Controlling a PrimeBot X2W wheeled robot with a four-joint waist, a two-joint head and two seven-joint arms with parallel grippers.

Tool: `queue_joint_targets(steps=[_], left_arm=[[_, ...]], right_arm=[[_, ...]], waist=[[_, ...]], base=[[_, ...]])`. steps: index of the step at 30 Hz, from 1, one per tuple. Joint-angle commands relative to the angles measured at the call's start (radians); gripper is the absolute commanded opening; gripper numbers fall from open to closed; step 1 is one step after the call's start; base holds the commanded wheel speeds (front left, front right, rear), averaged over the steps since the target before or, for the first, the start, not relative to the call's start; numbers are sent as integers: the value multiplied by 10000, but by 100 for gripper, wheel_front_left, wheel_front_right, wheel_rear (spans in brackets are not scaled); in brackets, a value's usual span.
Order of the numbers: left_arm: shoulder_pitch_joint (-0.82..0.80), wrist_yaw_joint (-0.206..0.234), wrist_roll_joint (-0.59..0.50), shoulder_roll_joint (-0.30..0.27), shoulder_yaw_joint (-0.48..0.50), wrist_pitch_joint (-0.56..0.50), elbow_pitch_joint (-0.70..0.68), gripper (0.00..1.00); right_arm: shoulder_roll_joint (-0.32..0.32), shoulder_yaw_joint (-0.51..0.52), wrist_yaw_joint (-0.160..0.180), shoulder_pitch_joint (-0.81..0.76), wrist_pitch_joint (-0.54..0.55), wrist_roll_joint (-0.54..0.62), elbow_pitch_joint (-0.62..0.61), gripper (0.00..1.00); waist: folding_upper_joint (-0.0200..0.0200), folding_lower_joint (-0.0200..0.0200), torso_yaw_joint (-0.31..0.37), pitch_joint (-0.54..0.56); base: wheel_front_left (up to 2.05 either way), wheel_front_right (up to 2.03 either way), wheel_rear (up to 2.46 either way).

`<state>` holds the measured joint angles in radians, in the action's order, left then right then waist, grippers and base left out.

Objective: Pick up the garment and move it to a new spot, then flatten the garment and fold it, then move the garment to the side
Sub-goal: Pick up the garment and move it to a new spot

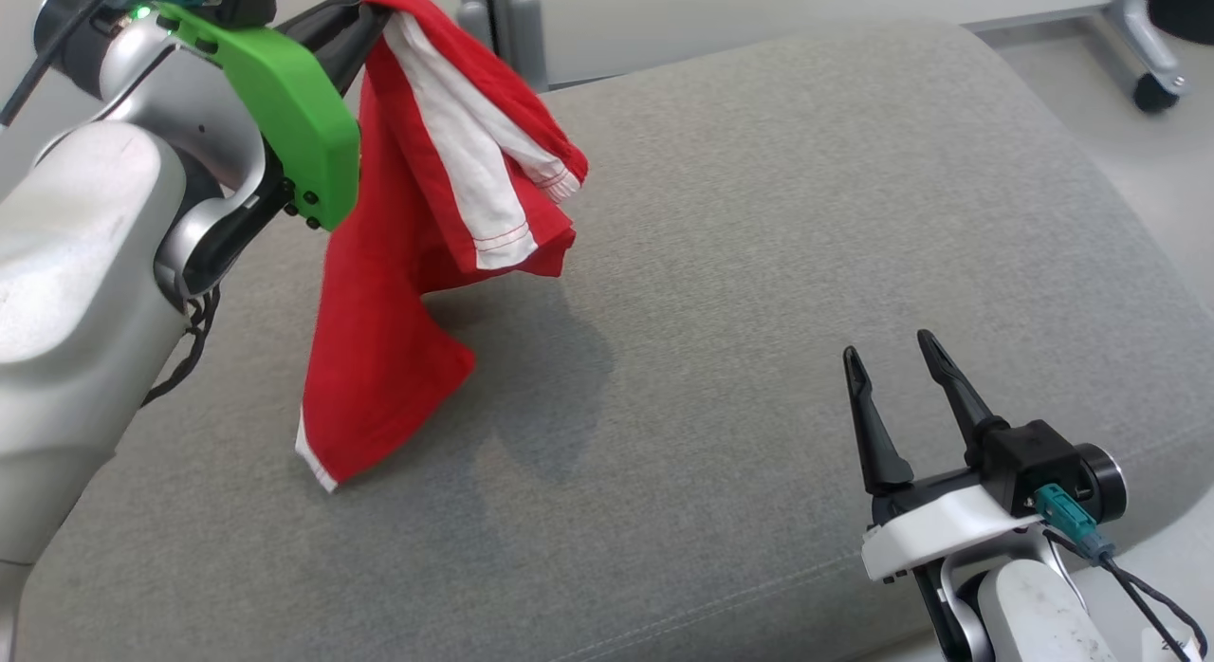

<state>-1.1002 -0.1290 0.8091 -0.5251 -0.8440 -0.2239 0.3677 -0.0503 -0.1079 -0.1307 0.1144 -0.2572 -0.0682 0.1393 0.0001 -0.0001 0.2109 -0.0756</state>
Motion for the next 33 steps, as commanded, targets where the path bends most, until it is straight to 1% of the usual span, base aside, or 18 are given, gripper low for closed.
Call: queue_joint_targets(steps=[1, 3, 6, 10, 13, 16, 18, 25, 26, 27, 28, 29, 33], left_arm=[[-263, -8, 33, -13, -184, 85, 58, 0], [-455, -8, 65, -52, -549, 64, 142, 0], [-533, -8, 156, -133, -1161, 42, 263, 0], [-177, -6, 115, -362, -1959, 270, 647, 0], [213, -8, 133, -347, -2384, 594, 1154, 0], [606, -7, 224, -205, -2643, 961, 1749, 0], [902, -4, 310, -3, -2664, 1246, 2205, 0], [1485, 452, 499, 771, -2492, 2208, 3943, 0], [1522, 534, 499, 904, -2466, 2335, 4166, 31], [1581, 602, 520, 1053, -2446, 2454, 4368, 44], [1657, 657, 555, 1226, -2431, 2560, 4551, 69], [1716, 683, 612, 1402, -2406, 2656, 4716, 100], [1723, 609, 601, 2050, -2489, 2942, 5202, 100]], right_arm=[[-4, -33, 1, 82, -64, -96, 21, 100], [-4, -59, 1, 83, -65, -147, 21, 100], [-2, -59, 1, 39, -83, -171, 53, 100], [1, -168, 1, 43, -77, -241, 88, 100], [-4, -338, 1, 123, -84, -321, 129, 100], [-2, -594, 1, 228, -89, -422, 182, 100], [-5, -741, 1, 294, -89, -469, 210, 100], [-6, -1178, 1, 559, -86, -555, 280, 100], [-6, -1199, 1, 579, -86, -557, 297, 100], [-5, -1209, 1, 578, -86, -560, 315, 100], [-6, -1208, 1, 553, -87, -561, 338, 100], [-5, -1195, 1, 522, -87, -555, 354, 100], [-8, -1124, 1, 432, -87, -452, 435, 100]], waist=[[-1, 1, 1175, 182], [-1, 1, 1394, 125], [-1, 1, 1546, 6], [-1, 1, 1594, -140], [-1, 1, 1555, -236], [-1, 1, 1511, -344], [-1, 1, 1477, -424], [-1, 1, 1469, -629], [-1, 1, 1450, -626], [-1, 1, 1414, -613], [-1, 1, 1353, -589], [-1, 1, 1276, -556], [-1, 1, 872, -369]], base=[[0, 0, 0], [0, 0, 0], [0, 0, 0], [0, 0, 0], [0, 0, 0], [0, 0, 0], [0, 0, 0], [0, 0, 0], [0, 0, 0], [0, 0, 0], [0, 0, 0], [0, 0, 0], [0, 0, 0]])
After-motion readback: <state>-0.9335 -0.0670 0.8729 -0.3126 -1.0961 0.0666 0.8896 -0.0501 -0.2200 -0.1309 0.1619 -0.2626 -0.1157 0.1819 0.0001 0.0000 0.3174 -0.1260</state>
